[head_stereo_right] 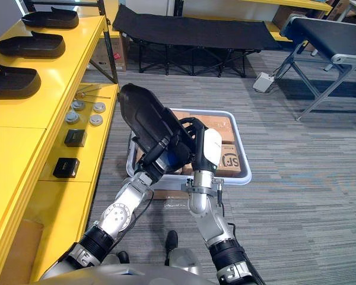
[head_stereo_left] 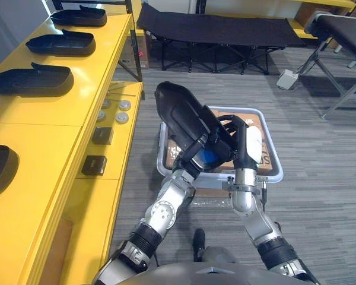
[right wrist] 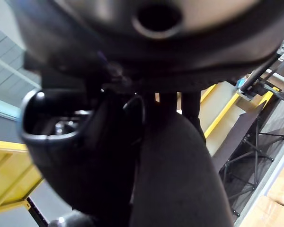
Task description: Walk over and take three plastic housings, then place them on the shelf
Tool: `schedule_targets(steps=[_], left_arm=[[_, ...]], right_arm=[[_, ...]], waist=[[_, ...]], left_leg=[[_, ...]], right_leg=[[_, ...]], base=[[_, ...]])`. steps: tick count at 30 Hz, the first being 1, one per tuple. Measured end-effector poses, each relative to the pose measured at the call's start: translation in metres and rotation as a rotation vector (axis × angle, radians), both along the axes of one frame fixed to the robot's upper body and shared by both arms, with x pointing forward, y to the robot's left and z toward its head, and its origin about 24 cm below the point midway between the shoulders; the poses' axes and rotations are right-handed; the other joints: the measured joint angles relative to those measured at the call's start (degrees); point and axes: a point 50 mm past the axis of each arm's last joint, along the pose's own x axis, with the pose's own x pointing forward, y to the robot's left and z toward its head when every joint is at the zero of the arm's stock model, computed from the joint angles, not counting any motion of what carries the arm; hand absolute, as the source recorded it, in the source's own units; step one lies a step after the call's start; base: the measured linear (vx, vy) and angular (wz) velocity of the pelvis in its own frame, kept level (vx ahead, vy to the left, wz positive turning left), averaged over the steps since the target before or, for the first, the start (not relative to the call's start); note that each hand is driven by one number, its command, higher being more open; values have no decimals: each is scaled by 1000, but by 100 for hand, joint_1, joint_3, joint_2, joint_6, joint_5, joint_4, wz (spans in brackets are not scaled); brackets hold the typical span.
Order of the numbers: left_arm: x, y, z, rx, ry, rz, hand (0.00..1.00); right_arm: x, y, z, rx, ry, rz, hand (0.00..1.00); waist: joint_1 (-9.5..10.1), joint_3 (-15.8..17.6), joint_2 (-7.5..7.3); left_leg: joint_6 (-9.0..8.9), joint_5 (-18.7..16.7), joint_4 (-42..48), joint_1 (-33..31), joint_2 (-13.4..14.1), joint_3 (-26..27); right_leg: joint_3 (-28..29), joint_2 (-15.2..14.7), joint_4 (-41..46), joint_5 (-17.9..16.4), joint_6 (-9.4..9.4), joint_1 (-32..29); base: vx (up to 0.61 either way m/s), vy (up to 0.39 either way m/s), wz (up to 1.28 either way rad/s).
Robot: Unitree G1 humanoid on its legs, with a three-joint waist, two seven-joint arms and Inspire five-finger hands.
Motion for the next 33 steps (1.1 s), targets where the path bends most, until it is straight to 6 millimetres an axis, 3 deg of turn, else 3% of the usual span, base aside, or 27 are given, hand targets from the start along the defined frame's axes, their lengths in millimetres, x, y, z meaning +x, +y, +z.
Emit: schedule_targets(steps=[7,12,17,22,28,33], left_arm=[[10,18,23,106,-114,164,0],[18,56,64,233,-302,440,0],[12,97,92,535,-429,768,0],[-7,128,87,890,-428,971,0],[-24,143,84,986,-476,934,0],[-58,146,73,842,-532,717,0]], right_arm=[[-19,18,-2,135,-6,60,100],[-22,27,25,344,-93,74,100],[-21,7,41,493,-149,44,100],[-26,-18,46,650,-133,84,100],[-37,-24,20,809,68,194,100],[-46,-38,4,840,156,137,100]], waist=[[-2,-11,-31],[3,-75,-112],[-27,-135,-85],[-86,-345,54],[-121,-406,151],[-103,-506,366]], left_leg=[[-13,-8,8,13,5,17],[-15,-12,29,13,8,25],[-25,-19,37,14,7,31],[-44,-66,42,15,27,41],[-78,-112,101,-3,82,55],[-81,-114,101,-78,102,-12]], right_leg=[[-17,10,1,-5,-7,4],[-43,14,1,-27,-24,19],[-44,14,1,-34,-33,16],[-43,36,-10,-53,-60,8],[-49,79,-30,-120,-95,8],[-138,91,-31,-142,-112,-37]], base=[[0,0,0],[0,0,0],[0,0,0],[0,0,0],[0,0,-1],[-3,-1,6]])
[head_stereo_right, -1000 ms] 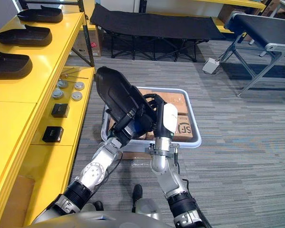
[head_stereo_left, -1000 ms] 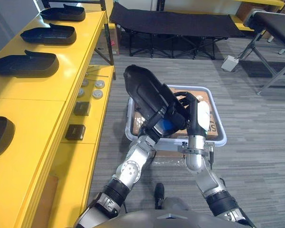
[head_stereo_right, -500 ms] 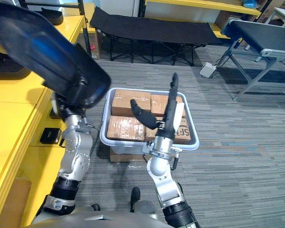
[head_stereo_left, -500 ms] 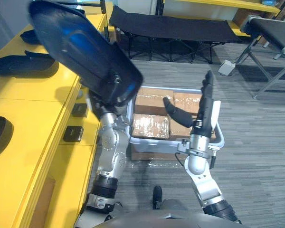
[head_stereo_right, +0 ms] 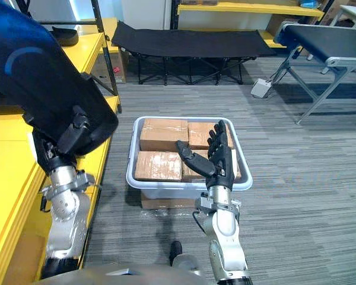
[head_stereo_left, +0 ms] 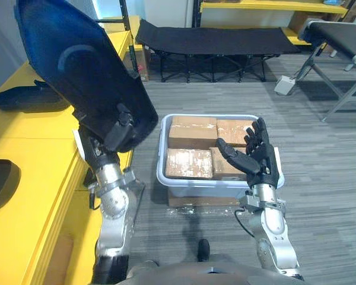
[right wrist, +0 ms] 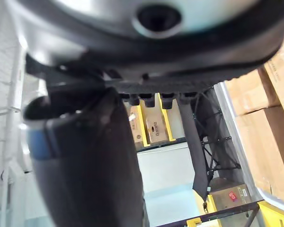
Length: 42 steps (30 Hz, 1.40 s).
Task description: Walk over and take three plastic housings, then place them on the shelf
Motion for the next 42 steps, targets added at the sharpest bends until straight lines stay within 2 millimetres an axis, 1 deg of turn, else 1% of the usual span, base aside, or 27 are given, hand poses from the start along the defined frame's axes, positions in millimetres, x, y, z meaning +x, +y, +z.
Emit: schedule_targets(steps=[4,6,8,10,12,15,17,19,20,22,23,24,26,27,29,31,32,33,34,35,36,37,38,39,40,41,42], left_arm=[[-17,14,-8,-37,27,-13,0],[-27,27,-6,-48,21,37,0],[-30,33,-1,-22,4,67,0],[-32,36,7,23,-23,76,0],[-38,40,15,77,-47,69,0],[-56,53,16,139,-24,70,0],[-67,61,11,132,11,88,0],[-85,70,2,111,77,123,0],[-88,72,1,113,88,128,0],[-93,73,-2,91,98,114,0],[-94,72,-3,75,91,95,0],[-92,70,-2,68,71,58,0],[-86,66,1,86,41,-8,0],[-81,60,3,90,13,-49,0],[-78,56,9,106,-30,-82,0],[-78,55,15,122,-64,-83,0],[-75,55,18,128,-85,-92,0],[-69,53,23,140,-115,-116,0],[-65,51,26,151,-134,-139,0],[-54,45,32,175,-175,-207,0],[-49,42,34,185,-192,-245,0],[-43,37,39,217,-221,-307,0],[-39,35,43,254,-240,-353,0],[-36,34,45,268,-247,-371,0],[-33,34,46,276,-253,-385,0],[-31,33,45,267,-252,-381,0],[-29,34,42,246,-240,-368,0]], right_arm=[[0,-6,1,-9,-7,-4,100],[0,-5,-1,-14,-4,36,100],[1,0,-7,-19,15,80,100],[7,8,-13,-97,43,111,100],[16,17,-15,-170,52,154,100],[30,32,-4,-197,9,214,100],[36,36,3,-222,-23,221,100],[43,35,12,-246,-52,222,100],[43,34,13,-250,-51,221,100],[43,33,13,-258,-48,233,100],[43,33,12,-261,-39,239,100],[43,33,11,-262,-28,237,100],[43,29,10,-265,-12,219,100],[44,24,10,-268,-10,200,100],[44,22,11,-294,-10,178,100],[44,26,10,-290,-11,187,100],[44,26,10,-277,-10,196,100],[43,24,10,-272,-12,195,100],[42,21,11,-269,-12,186,100],[38,13,12,-267,-16,154,100],[36,7,12,-270,-18,136,100],[35,-1,14,-271,-27,104,100],[33,-6,17,-272,-48,85,100],[32,-9,19,-274,-64,78,100],[31,-13,23,-280,-100,72,100],[31,-15,27,-286,-128,71,100],[33,-16,31,-286,-153,84,100]], waist=[[48,-28,47],[200,-27,49],[339,-26,50],[453,-27,49],[623,-23,60],[1012,-30,90],[1145,-30,91],[1261,-30,89],[1278,-28,91],[1277,-16,112],[1267,-8,123],[1214,26,145],[1048,59,146],[1051,68,201],[1119,84,243],[1117,88,243],[1084,89,242],[1028,106,222],[950,133,191],[773,191,153],[710,225,185],[597,251,207],[572,258,160],[574,264,118],[575,274,42],[586,301,26],[602,354,70]], left_leg=[[-1,1,5,9,11,-144],[-13,10,17,-1,26,-310],[-27,36,31,-32,13,-564],[-29,68,85,-138,-25,-901],[-32,129,100,-222,-73,-1167],[-26,204,96,-289,-148,-1524],[-27,224,84,-288,-161,-1578],[-29,237,73,-272,-190,-1658],[-28,237,74,-277,-197,-1681],[-14,228,73,-277,-221,-1727],[32,204,74,-291,-256,-1734],[75,201,64,-310,-231,-1616],[191,303,25,-314,-44,-1000],[136,458,-86,-307,-15,-835],[98,571,-275,-300,-78,-864],[125,601,-356,-314,-120,-863],[134,604,-383,-312,-142,-889],[148,610,-387,-325,-176,-1053],[157,617,-385,-334,-224,-1208],[189,651,-393,-343,-316,-1542],[208,677,-407,-345,-322,-1642],[224,736,-472,-366,-323,-1808],[246,859,-559,-388,-354,-1933],[207,926,-602,-397,-416,-2002],[181,1037,-595,-446,-540,-2071],[161,1062,-484,-548,-619,-2065],[161,1062,-320,-684,-648,-1997]], right_leg=[[-236,-9,-3,-112,-45,58],[-654,-49,-4,-147,-82,184],[-941,-67,-3,-146,-96,289],[-1299,-101,-3,-175,-71,402],[-1581,-128,-3,-193,-54,464],[-1959,-169,-2,-230,-38,602],[-2018,-182,0,-247,-35,630],[-2090,-201,30,-278,-34,707],[-2104,-205,30,-283,-32,728],[-2196,-224,31,-350,-23,785],[-2298,-241,31,-357,-24,831],[-2469,-272,32,-370,-3,910],[-2810,-359,33,-413,70,1059],[-2932,-405,33,-404,123,1086],[-2933,-453,34,-382,164,1029],[-2881,-506,120,-401,198,954],[-2813,-578,344,-515,251,874],[-2433,-619,727,-726,333,740],[-2129,-628,938,-857,315,707],[-1445,-695,1294,-993,358,694],[-1147,-696,1501,-1001,357,654],[-685,-683,1902,-1068,278,489],[-430,-724,2178,-1212,261,356],[-381,-765,2201,-1308,270,362],[-390,-874,2162,-1499,296,392],[-389,-936,2081,-1582,320,400],[-384,-930,1863,-1594,347,473]], base=[[-27,-8,19],[13,-21,30],[14,-15,60],[4,-14,94],[2,3,79],[5,40,60],[-5,46,24],[-3,60,20],[-6,47,17],[-19,40,21],[-21,45,50],[-16,37,76],[9,41,100],[22,68,70],[29,98,28],[56,91,8],[81,108,18],[83,105,41],[120,115,101],[102,106,114],[99,121,136],[58,75,98],[56,30,84],[81,-19,65],[76,-40,49],[57,-36,43],[13,-21,18]])
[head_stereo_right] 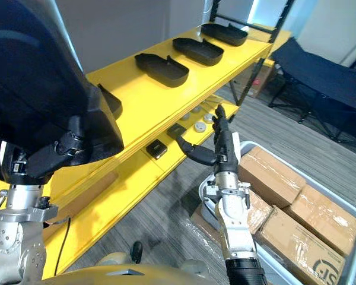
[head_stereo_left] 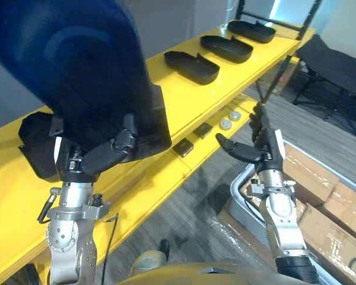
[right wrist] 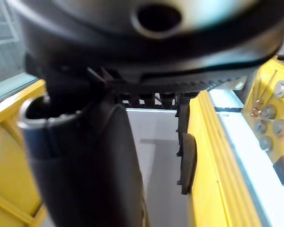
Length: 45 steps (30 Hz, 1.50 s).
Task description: Walk over and take three plastic housings, then place them on the shelf
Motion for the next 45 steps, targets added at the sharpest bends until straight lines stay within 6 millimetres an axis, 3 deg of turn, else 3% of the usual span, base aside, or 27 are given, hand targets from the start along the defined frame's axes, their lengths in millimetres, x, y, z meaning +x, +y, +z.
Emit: schedule_targets(steps=[4,6,10,13,17,18,19,20,22,24,25,26,28,30,31,32,33,36,41,45], left_arm=[[-2,-1,-9,-102,28,13,0],[-5,-2,-12,-147,39,9,0],[-5,-2,-13,-168,39,16,0],[-5,-3,-13,-167,37,26,0],[-7,-2,-7,-150,11,38,0],[-8,-1,-4,-114,2,54,0],[-9,0,-2,-103,-6,60,0],[-9,1,-1,-100,-13,65,0],[-9,4,3,-63,-23,80,0],[-8,5,4,-40,-19,91,0],[-8,6,4,-39,-20,98,0],[-8,8,6,-38,-27,104,0],[-1,7,12,-45,-64,96,0],[4,7,16,-43,-82,93,0],[4,8,17,-40,-81,96,0],[4,10,15,-37,-70,108,0],[4,8,9,-67,-45,114,0],[4,3,5,-93,-34,104,0],[4,-2,3,-103,-39,69,0],[2,-3,1,-102,-28,61,0]], right_arm=[[2,5,9,71,-39,99,100],[1,8,18,71,-95,114,100],[0,9,34,79,-181,100,100],[2,9,42,231,-235,125,100],[2,14,41,335,-254,99,100],[1,15,39,356,-248,82,100],[0,14,38,355,-243,73,100],[0,14,37,353,-241,75,100],[-1,18,36,340,-243,63,100],[-1,20,37,299,-256,70,100],[0,21,40,262,-269,87,100],[1,21,45,229,-294,108,100],[4,17,55,183,-349,128,100],[5,10,62,142,-371,116,100],[6,9,63,134,-375,112,100],[6,7,64,131,-378,107,100],[7,5,67,107,-385,108,100],[7,-5,74,62,-403,96,100],[-3,-27,84,58,-453,-14,100],[-8,-29,85,89,-475,-53,100]], waist=[[50,212,120],[63,263,118],[9,325,112],[25,334,97],[37,368,38],[56,361,-38],[44,334,-38],[51,326,-49],[-39,306,-94],[-65,317,-80],[-81,288,-90],[-129,282,-9],[-191,238,-17],[-290,216,-34],[-292,196,-78],[-274,96,-197],[-162,-24,38],[-145,-72,221],[-145,-73,228],[-132,-75,232]], left_leg=[[-105,-76,133,-24,121,103],[-158,-125,225,-115,238,188],[-190,-215,272,-102,367,356],[-171,-260,427,-136,364,417],[-49,-776,1308,-462,216,470],[101,-1055,1581,-432,120,593],[93,-1183,1653,-401,102,635],[125,-1250,1711,-391,83,606],[264,-1273,1510,-140,-60,381],[393,-1258,1304,113,-76,297],[399,-1250,1202,242,-55,209],[362,-1224,1129,349,-24,101],[321,-1272,1085,392,35,-159],[176,-1347,1152,426,36,-391],[81,-1408,1159,473,1,-440],[-42,-1571,1211,515,-84,-472],[-109,-1735,1333,465,133,-465],[-176,-1743,1207,538,484,-289],[-209,-1300,676,667,521,482],[-166,-1167,277,882,484,582]], right_leg=[[-16,155,-418,9,18,247],[-31,225,-519,-34,82,243],[-18,342,-470,-93,-3,235],[-42,297,-367,-186,6,224],[-134,100,-35,-499,-7,288],[-162,-23,12,-646,-121,437],[-117,-35,424,-699,-301,422],[-57,-160,1052,-653,-319,131],[393,-459,3210,189,-461,-982],[387,-494,3560,-101,-514,-1249],[327,-390,3309,-312,-506,-1307],[347,-176,2658,-430,-495,-1347],[744,255,1679,-438,-455,-1609],[1035,534,797,-41,-230,-1619],[1005,530,529,345,-303,-1551],[881,450,225,887,-235,-1392],[762,616,-180,878,-176,-1157],[327,888,-944,1029,-281,-588],[-58,756,-1121,1029,-304,-392],[-100,696,-1147,1028,-304,-322]], base=[[-66,-52,-2],[-133,-64,-11],[-132,-43,-9],[-39,3,7],[39,86,22],[140,167,22],[162,122,16],[175,165,28],[204,162,43],[274,8,32],[304,2,41],[354,-16,55],[297,-64,74],[223,-117,85],[275,-197,73],[278,-236,47],[321,-250,31],[197,-147,47],[73,-59,47],[-10,24,9]])
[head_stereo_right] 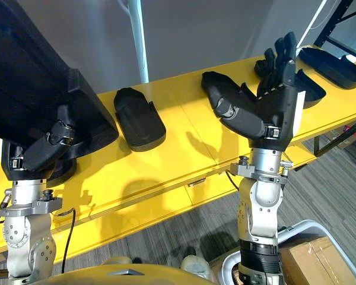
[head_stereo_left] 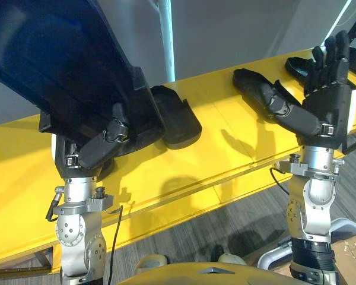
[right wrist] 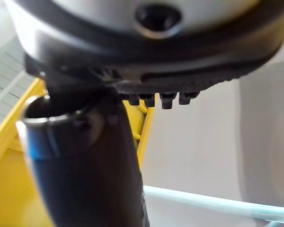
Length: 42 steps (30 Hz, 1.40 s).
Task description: Walk over and take three plastic housings, then place them on the shelf
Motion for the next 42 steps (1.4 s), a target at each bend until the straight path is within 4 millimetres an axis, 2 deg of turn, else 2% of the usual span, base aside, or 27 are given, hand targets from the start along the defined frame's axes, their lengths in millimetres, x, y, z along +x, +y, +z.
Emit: schedule_targets(steps=[2,5,10,11,12,13,14,16,18,22,27,32,34,36,37,38,39,42], left_arm=[[-2,0,-2,6,13,-6,0],[-3,0,-3,4,20,-7,0],[-3,-5,-5,-35,24,-12,0],[-2,-7,-5,-42,25,-27,0],[-1,-13,-6,-65,20,-64,0],[1,-16,-5,-71,14,-82,0],[4,-23,-2,-77,-2,-120,0],[5,-27,-2,-80,-4,-138,0],[5,-25,-2,-79,-6,-132,0],[2,-18,-4,-75,2,-117,0],[2,-20,-5,-67,4,-159,0],[5,-28,-9,-78,48,-205,0],[5,-29,-10,-86,65,-196,0],[6,-26,-12,-108,79,-161,0],[6,-25,-12,-113,82,-153,0],[6,-24,-13,-120,88,-144,0],[6,-24,-15,-123,94,-141,0],[2,-21,-26,-140,140,-113,0]], right_arm=[[-4,3,-4,30,4,6,100],[-8,7,-11,50,25,12,100],[-9,12,-16,11,55,-5,100],[-10,12,-17,7,61,-23,100],[-13,8,-19,15,69,-45,100],[-14,5,-20,17,75,-61,100],[-16,-1,-23,17,90,-89,100],[-17,-3,-30,15,122,-98,100],[-21,2,-38,-20,159,-88,100],[-21,12,-38,-72,131,-89,100],[-23,11,-35,-54,102,-125,100],[-24,9,-36,-33,102,-126,100],[-24,9,-36,-17,100,-105,100],[-20,13,-38,-12,106,-71,100],[-18,13,-38,-15,107,-66,100],[-17,14,-38,-22,106,-54,100],[-16,14,-37,-5,98,-34,100],[-10,22,-31,70,64,22,100]], waist=[[-9,-22,-12],[-4,-21,-28],[-69,-30,-36],[-189,-31,-49],[-334,-34,-55],[-382,-31,-52],[-426,8,-10],[-376,34,37],[-284,36,56],[-265,41,50],[-303,26,18],[-333,28,17],[-315,63,3],[-254,251,-109],[-214,290,-136],[-157,357,-231],[-156,383,-238],[-164,374,-216]], left_leg=[[3,2,-54,10,-13,77],[7,-1,-55,-15,-13,146],[14,46,-74,-112,-11,252],[89,-24,-135,-130,192,891],[201,45,-129,-123,459,1839],[301,208,-96,-141,550,2208],[45,508,-59,-203,536,2472],[35,548,-192,-135,425,2342],[106,629,-420,-63,256,2221],[145,710,-770,59,112,2222],[87,780,-851,149,75,2280],[79,763,-874,229,80,2313],[107,525,-332,26,184,2265],[187,359,753,-385,348,1875],[183,356,928,-455,369,1780],[208,313,1328,-663,409,1557],[430,155,1796,-911,562,1380],[522,137,2172,-1074,1064,959]], right_leg=[[11,-4,-145,42,55,66],[28,5,-270,99,25,95],[-96,-21,-487,268,55,179],[-373,-82,-498,283,58,233],[-694,-198,-429,253,51,271],[-844,-263,-377,217,74,278],[-1079,-366,-222,120,157,287],[-1201,-504,-121,41,250,367],[-1292,-621,-139,25,287,462],[-1257,-698,-162,36,305,450],[-1164,-688,-252,124,421,466],[-1116,-662,-294,127,427,518],[-1114,-656,-301,113,412,548],[-1037,-701,-300,67,340,662],[-969,-721,-300,61,329,668],[-933,-754,-314,47,311,673],[-931,-779,-248,8,315,640],[-512,-928,24,-112,379,445]], base=[[-63,23,-4],[-71,2,-6],[-46,-1,14],[-15,7,106],[1,25,127],[20,83,146],[7,115,116],[-5,120,71],[-10,110,32],[-13,86,6],[40,34,-9],[53,8,-6],[28,-20,1],[-34,-50,-10],[-76,-18,-22],[-82,19,-17],[-73,17,-14],[-25,146,-58]])
